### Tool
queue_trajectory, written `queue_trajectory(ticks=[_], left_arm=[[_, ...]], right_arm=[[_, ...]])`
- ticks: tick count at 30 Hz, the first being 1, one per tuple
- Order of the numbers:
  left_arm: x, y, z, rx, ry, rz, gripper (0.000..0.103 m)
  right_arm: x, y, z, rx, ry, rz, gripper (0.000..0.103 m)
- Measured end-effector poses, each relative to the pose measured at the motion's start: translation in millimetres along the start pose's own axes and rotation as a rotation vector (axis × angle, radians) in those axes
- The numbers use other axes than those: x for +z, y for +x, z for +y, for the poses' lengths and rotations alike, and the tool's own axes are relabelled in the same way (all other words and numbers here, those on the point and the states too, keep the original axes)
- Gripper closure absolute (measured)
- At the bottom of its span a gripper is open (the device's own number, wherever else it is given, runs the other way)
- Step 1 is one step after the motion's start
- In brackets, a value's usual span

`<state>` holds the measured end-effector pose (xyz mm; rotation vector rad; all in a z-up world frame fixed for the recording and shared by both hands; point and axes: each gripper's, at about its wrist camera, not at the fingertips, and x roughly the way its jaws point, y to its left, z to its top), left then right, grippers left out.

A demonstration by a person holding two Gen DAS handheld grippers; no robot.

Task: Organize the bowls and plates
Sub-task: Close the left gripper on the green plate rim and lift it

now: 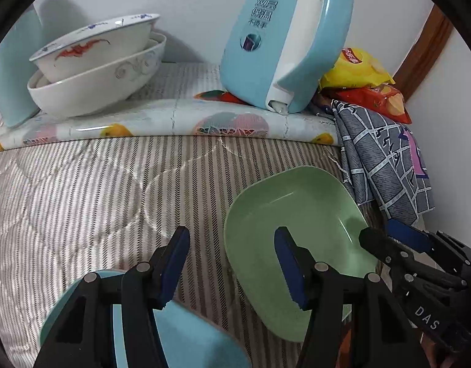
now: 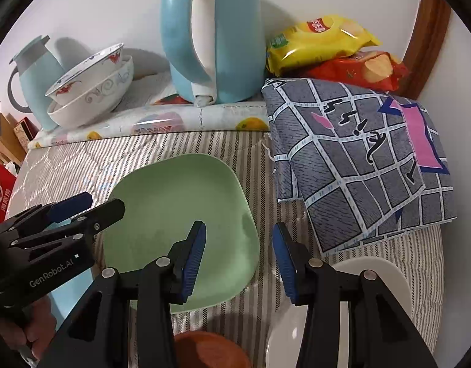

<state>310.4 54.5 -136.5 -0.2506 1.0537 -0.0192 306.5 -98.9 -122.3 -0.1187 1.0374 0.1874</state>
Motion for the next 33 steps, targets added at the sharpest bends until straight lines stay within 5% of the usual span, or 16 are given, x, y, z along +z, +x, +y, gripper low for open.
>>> queue_trajectory(ticks=[6,16,20,33], left_arm=[[4.5,12.0,1.1,0.002,-0.01,0.024,0.051],[0.0,31.0,-4.0,-0.004,0.005,0.061,0.088],[-0.9,30.5,-2.8,-0.015,0.003,0.044,0.091],[3.5,2.6,12.1,-0.083,-0.01,-0.019,0.095]], right_arm=[[0.9,11.9,4.4,-0.005,-0.016,0.025,0.058],[-1.6,32.1,9.2,-0.059,-0.03,0.069,0.082],[-2.4,33.1,5.1,-0.089,-0.015,0.066,0.094],[-0.9,-1.2,4.5,-0.102,0.002,0.006,0.095]])
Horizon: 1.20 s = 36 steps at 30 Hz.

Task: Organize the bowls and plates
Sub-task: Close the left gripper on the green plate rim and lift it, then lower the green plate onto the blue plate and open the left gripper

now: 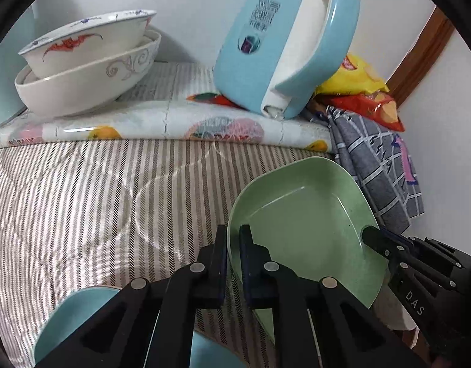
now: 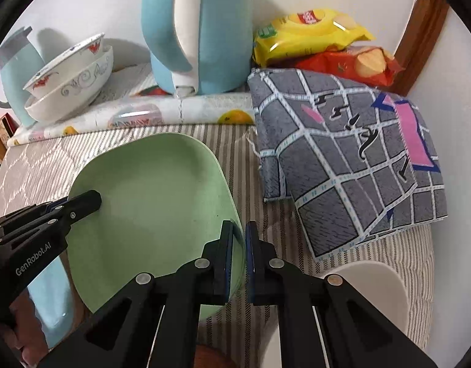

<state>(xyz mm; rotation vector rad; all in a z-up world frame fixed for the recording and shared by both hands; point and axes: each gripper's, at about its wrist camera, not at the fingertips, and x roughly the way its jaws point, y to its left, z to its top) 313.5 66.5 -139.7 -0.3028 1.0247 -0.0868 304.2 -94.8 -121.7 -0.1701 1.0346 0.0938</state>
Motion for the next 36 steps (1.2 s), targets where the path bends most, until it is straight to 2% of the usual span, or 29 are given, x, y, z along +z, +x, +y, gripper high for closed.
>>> queue_trajectory(ticks=[6,17,26,36], left_arm=[[4.8,-18.7,10.2,-0.024,-0.015,-0.032,0.095],[3.1,-48.1,21.8,-0.021,-0.018,-0.069,0.095],[-7.2,-79.3,16.6,-0.035,-0.018,-0.103,0.095],[-29.1,-117.8,12.3,-0.015,-0.018,-0.14,0.095]], right_arm=[[5.8,-21.1,10.8,-0.016,-0.012,-0.033,0.095],[2.8,-43.7,36.3,-0.011,-0.017,-0.065,0.096],[-7.5,-78.0,37.5,-0.008,-0.014,-0.115,0.096],[-29.0,-110.4,38.2,0.024,-0.011,-0.152,0.096]])
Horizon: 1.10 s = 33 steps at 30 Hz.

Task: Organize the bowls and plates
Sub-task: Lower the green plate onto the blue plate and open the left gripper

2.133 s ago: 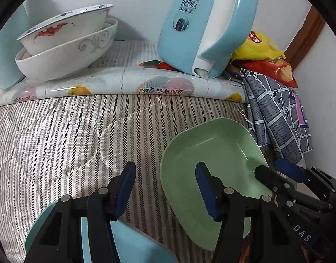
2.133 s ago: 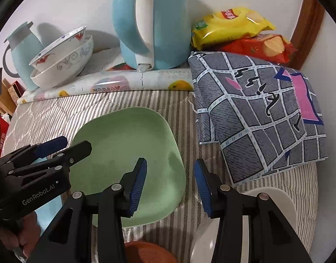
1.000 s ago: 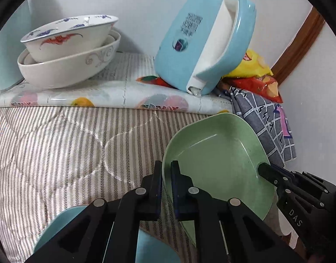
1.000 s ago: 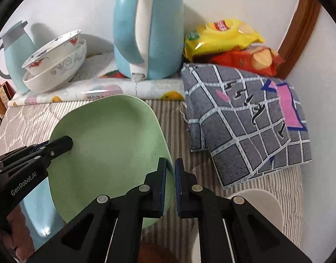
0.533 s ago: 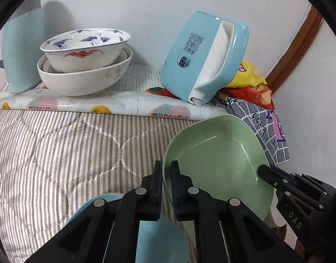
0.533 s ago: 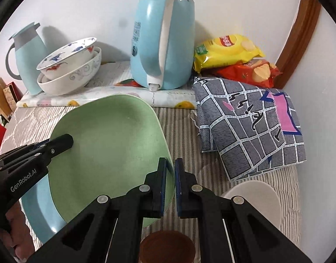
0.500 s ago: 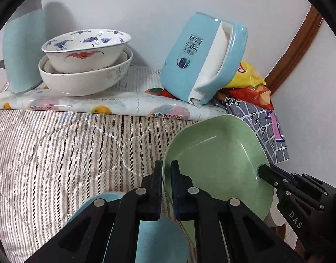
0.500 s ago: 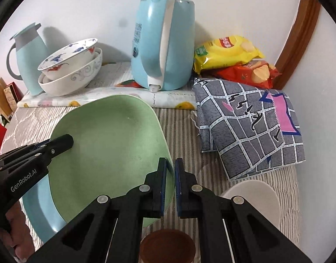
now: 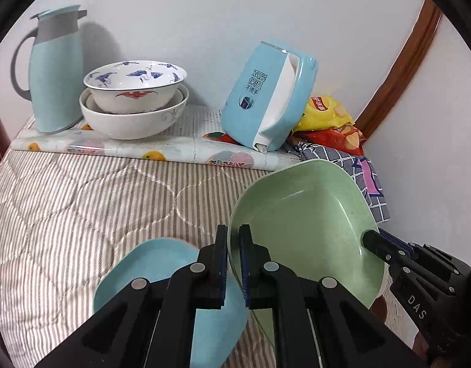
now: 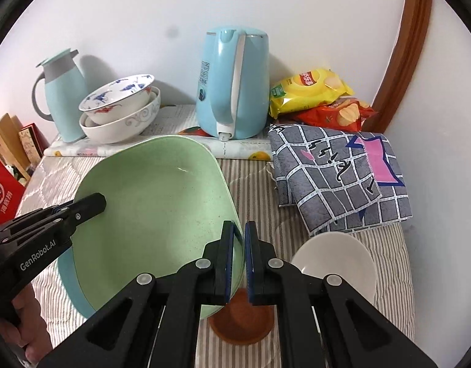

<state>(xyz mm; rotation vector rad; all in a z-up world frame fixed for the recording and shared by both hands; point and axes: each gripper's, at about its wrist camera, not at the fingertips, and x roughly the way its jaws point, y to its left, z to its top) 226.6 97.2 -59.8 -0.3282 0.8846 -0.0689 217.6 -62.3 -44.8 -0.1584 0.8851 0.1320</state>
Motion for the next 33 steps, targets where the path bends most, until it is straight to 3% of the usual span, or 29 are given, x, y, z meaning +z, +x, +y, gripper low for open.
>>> queue_trajectory(ticks=[16,22,33], left_arm=[[-26.8,-41.6,38.2,0.083,-0.095,-0.041,0.095],[-33.6,-41.9,59.6,0.104,-0.149,-0.034,0.095],[-45.1,-28.9,76.7,0.151,-0.158,-0.008,0.095]], right_arm=[[-12.8,-19.0,40.9,0.104,-0.059,-0.032,0.096],[-11.7,-11.8,63.0,0.13,-0.12,-0.021,0.096],[-18.5,14.9,77.8,0.156,-0.144,0.022,0.095]])
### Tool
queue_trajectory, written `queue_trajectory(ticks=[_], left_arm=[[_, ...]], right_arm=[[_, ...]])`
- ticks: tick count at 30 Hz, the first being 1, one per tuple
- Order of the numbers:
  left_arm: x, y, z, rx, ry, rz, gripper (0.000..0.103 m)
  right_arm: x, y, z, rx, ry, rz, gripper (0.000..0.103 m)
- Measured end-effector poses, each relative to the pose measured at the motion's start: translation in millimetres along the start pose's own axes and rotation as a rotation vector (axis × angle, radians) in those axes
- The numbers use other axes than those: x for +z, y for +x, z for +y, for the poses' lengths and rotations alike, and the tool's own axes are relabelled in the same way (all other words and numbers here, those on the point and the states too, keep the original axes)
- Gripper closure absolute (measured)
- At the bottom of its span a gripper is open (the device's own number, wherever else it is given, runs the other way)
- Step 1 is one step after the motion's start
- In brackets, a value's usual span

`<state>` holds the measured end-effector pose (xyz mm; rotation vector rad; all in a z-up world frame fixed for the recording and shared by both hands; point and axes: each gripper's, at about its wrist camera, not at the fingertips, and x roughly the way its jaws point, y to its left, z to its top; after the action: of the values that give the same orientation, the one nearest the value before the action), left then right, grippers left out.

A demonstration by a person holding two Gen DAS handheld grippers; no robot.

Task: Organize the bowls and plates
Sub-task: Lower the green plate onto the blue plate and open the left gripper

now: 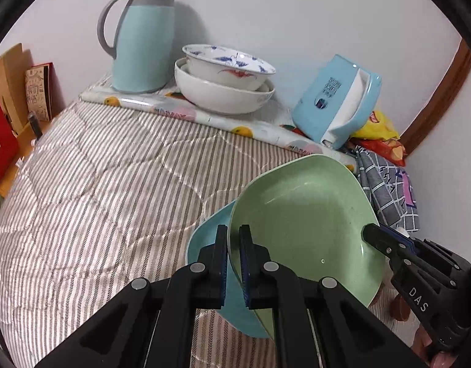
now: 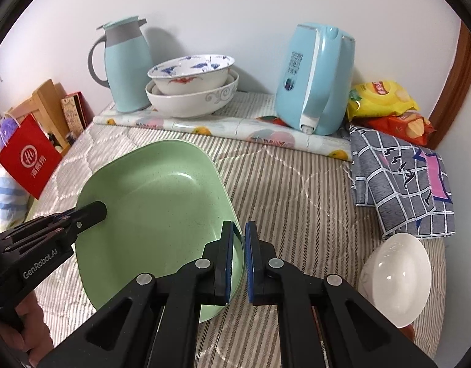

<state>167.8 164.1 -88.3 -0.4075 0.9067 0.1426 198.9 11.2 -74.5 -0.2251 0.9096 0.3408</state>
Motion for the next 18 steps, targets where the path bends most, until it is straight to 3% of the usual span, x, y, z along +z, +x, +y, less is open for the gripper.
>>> queue_trajectory(ticks=[5,18], left_arm=[[-7.0,17.9,10.7,0.0,-0.029,0.045,0.095],[-10.8,39.9,18.7,0.054,-0.013,0.071,0.095]], right_arm=[[-4.6,17.9,1.2,0.008,-0.005,0.033,0.096],[-3.5,51.3,6.6,0.017,-0.028,0.09,0.095]])
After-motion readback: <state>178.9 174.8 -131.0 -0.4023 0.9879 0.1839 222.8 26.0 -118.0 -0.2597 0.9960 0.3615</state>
